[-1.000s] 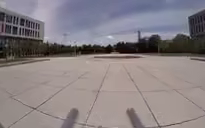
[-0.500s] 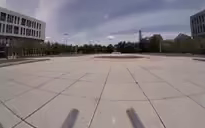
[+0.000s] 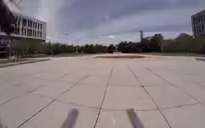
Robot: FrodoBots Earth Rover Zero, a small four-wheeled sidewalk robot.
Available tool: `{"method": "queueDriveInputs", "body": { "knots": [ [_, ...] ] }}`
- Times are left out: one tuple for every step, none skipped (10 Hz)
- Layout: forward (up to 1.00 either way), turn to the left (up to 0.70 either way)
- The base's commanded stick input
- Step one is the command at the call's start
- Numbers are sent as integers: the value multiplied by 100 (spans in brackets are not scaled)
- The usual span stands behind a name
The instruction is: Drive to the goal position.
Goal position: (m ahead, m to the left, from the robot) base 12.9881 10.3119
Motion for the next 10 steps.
{"method": "queueDriveInputs", "body": {
  "knots": [
    [50, 0],
    [50, 0],
    [50, 0],
    [50, 0],
    [50, 0],
    [50, 0],
    [50, 0],
    [50, 0],
    [50, 0],
    [50, 0]
  ]
}}
